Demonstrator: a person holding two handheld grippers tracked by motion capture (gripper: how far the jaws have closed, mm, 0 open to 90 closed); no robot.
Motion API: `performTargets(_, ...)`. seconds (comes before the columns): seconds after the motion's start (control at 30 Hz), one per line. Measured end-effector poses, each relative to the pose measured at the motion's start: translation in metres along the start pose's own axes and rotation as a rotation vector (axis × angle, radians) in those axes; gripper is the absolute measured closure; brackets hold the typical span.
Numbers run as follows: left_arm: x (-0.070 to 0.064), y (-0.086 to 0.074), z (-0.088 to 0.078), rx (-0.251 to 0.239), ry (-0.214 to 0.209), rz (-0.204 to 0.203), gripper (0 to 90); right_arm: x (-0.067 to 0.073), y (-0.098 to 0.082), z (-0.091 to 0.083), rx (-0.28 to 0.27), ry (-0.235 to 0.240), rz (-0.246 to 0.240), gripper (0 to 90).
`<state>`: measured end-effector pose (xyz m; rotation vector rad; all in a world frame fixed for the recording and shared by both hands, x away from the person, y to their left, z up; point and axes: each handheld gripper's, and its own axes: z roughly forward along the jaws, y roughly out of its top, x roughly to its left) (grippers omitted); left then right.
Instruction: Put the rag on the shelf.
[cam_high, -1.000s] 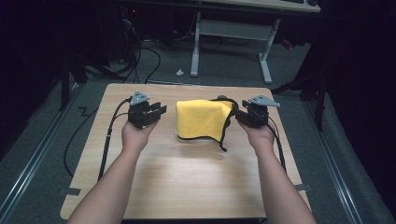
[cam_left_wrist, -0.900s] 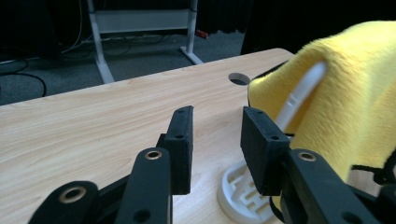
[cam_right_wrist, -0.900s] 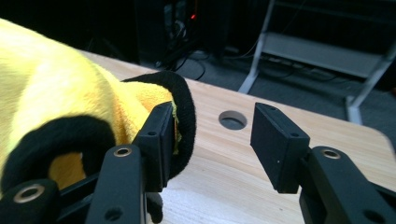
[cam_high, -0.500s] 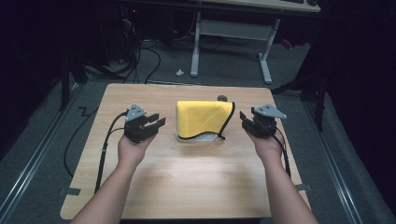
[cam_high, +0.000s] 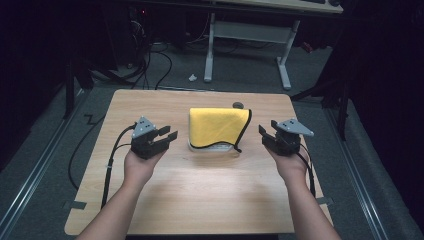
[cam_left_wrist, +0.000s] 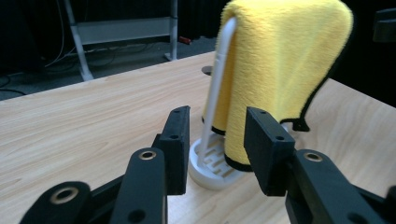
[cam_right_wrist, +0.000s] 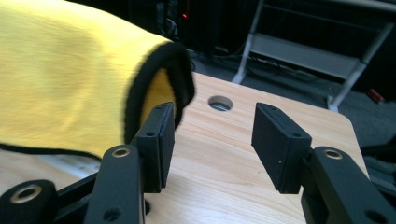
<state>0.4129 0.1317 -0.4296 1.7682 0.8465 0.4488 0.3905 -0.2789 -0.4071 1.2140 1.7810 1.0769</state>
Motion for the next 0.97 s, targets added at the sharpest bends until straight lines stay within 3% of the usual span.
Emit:
performTargets(0.07,-0.006,-0.005,-0.008,-0.009,-0.013,0.007,60.1,0.006,-0.002,-0.009,-0.035,0.012,-0.006,50.4)
performTargets(0.17,-0.016,-0.014,-0.020,-0.010,-0.029,0.021,57.7,0.015,-0.009,-0.021,-0.029,0.038,-0.023,51.7)
performTargets(0.3,-0.032,-0.044,-0.036,0.022,-0.058,0.012,53.1,0.035,-0.030,-0.040,-0.024,0.074,-0.034,53.0)
performTargets(0.43,-0.049,-0.083,-0.045,0.112,-0.083,0.030,49.6,0.054,-0.054,-0.049,0.012,0.092,-0.019,50.6)
performTargets(0.57,-0.064,-0.117,-0.052,0.191,-0.114,0.030,46.7,0.080,-0.089,-0.055,0.087,0.126,-0.035,44.5)
performTargets(0.67,-0.075,-0.122,-0.055,0.244,-0.147,0.000,45.4,0.095,-0.112,-0.057,0.145,0.130,-0.042,41.2)
performTargets(0.7,-0.076,-0.123,-0.055,0.248,-0.147,0.030,43.8,0.100,-0.124,-0.060,0.136,0.116,-0.033,42.1)
performTargets(0.73,-0.078,-0.124,-0.055,0.251,-0.152,0.027,43.9,0.102,-0.134,-0.062,0.146,0.111,-0.023,44.0)
performTargets(0.77,-0.079,-0.124,-0.053,0.260,-0.157,0.032,44.2,0.103,-0.138,-0.061,0.187,0.126,-0.013,41.3)
performTargets(0.8,-0.079,-0.123,-0.053,0.263,-0.158,0.042,44.0,0.103,-0.138,-0.061,0.195,0.140,-0.028,40.4)
performTargets(0.87,-0.079,-0.123,-0.050,0.262,-0.155,0.050,43.9,0.101,-0.140,-0.059,0.187,0.113,-0.058,41.3)
performTargets(0.93,-0.076,-0.124,-0.049,0.266,-0.157,0.030,43.8,0.097,-0.142,-0.056,0.204,0.119,-0.001,41.5)
performTargets(0.97,-0.079,-0.125,-0.048,0.258,-0.160,-0.018,43.8,0.097,-0.142,-0.055,0.206,0.121,0.002,41.4)
